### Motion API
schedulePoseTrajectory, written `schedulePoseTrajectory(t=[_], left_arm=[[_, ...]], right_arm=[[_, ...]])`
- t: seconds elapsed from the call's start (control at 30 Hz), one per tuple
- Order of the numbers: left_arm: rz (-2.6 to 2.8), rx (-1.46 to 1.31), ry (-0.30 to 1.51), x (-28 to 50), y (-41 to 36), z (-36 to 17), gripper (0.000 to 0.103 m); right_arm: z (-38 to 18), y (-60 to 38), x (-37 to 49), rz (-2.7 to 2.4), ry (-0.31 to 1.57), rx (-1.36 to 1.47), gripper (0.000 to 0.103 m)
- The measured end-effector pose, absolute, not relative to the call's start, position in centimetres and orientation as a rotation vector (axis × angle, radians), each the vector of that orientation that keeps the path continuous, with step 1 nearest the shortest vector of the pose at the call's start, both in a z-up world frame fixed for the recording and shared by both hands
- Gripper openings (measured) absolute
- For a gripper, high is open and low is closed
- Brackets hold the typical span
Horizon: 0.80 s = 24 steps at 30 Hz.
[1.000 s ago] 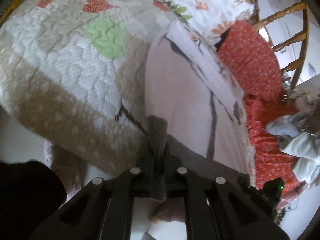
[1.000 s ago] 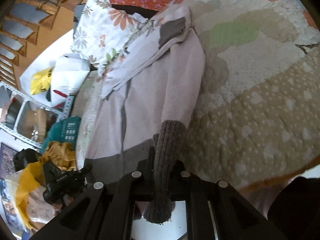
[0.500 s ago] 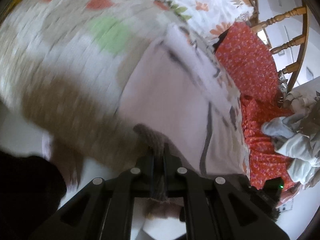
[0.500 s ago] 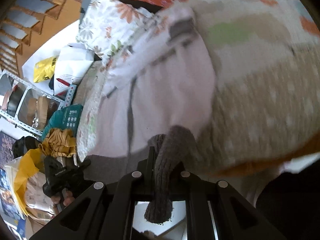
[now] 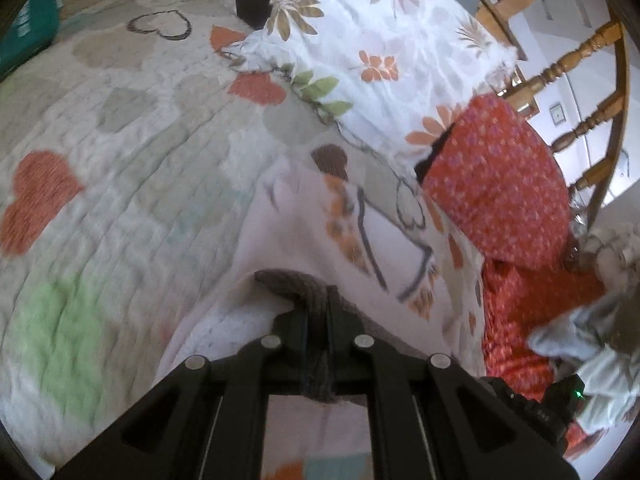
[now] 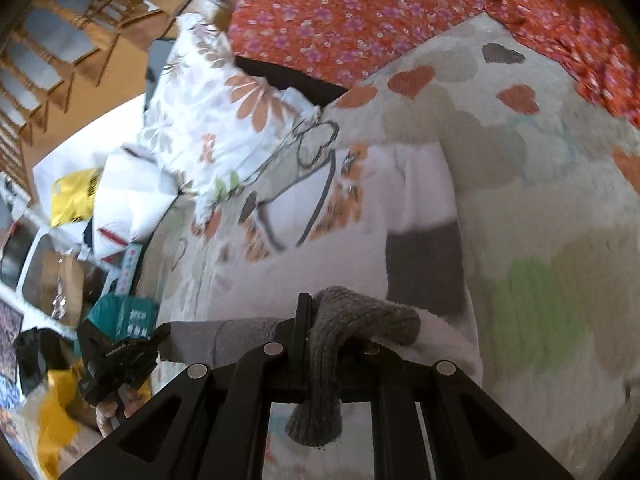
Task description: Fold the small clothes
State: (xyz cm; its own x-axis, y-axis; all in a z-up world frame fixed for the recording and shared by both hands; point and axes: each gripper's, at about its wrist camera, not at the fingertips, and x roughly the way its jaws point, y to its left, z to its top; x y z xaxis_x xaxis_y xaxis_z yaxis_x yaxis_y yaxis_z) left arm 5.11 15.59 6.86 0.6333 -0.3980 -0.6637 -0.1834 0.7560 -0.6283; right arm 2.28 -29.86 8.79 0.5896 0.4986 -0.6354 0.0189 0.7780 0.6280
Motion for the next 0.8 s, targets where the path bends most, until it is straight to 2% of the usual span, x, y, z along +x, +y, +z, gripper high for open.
schedulePoseTrajectory(t=[0.2, 0.4, 0.5, 0.57, 0.6, 0.63, 0.67, 0.7, 0.73, 0.77, 0.8], left_arm=[[-0.087, -0.693, 0.961, 11.4, 14.3, 4.2, 0.006], [-0.061, -0.694, 0.971, 15.9, 13.7, 2.9, 0.007], [-0.048, -0.708, 0.993, 16.9, 13.6, 2.0, 0.024], [-0.048, -0.731, 0.987, 17.1, 13.6, 1.9, 0.045], [-0.049, -0.738, 0.978, 17.1, 13.7, 2.0, 0.049], [-0.051, -0.738, 0.969, 17.0, 13.7, 2.3, 0.054], [-0.048, -0.732, 0.96, 17.0, 13.7, 2.6, 0.06], [-0.039, -0.724, 0.945, 16.9, 13.8, 2.9, 0.063], [-0.028, -0.72, 0.936, 16.6, 13.9, 3.2, 0.066], [-0.016, -0.717, 0.929, 16.5, 13.9, 3.4, 0.067], [-0.007, -0.714, 0.929, 16.3, 14.0, 3.5, 0.067]], right_arm=[[6.3, -29.9, 9.1, 0.245, 0.969, 0.594, 0.009], [3.3, -30.8, 15.5, 0.259, 1.006, 0.694, 0.01], [1.8, -31.2, 17.7, 0.265, 1.022, 0.74, 0.012], [1.2, -31.4, 18.5, 0.264, 1.025, 0.731, 0.015], [1.1, -31.5, 18.8, 0.265, 1.026, 0.719, 0.016], [1.1, -31.6, 19.1, 0.263, 1.021, 0.708, 0.022], [1.3, -31.8, 19.2, 0.253, 1.008, 0.698, 0.036], [1.6, -32.2, 19.2, 0.241, 0.981, 0.696, 0.044], [2.1, -32.7, 19.1, 0.225, 0.949, 0.699, 0.059], [2.5, -33.3, 18.9, 0.204, 0.926, 0.703, 0.063], [2.9, -33.8, 18.8, 0.187, 0.912, 0.707, 0.063]])
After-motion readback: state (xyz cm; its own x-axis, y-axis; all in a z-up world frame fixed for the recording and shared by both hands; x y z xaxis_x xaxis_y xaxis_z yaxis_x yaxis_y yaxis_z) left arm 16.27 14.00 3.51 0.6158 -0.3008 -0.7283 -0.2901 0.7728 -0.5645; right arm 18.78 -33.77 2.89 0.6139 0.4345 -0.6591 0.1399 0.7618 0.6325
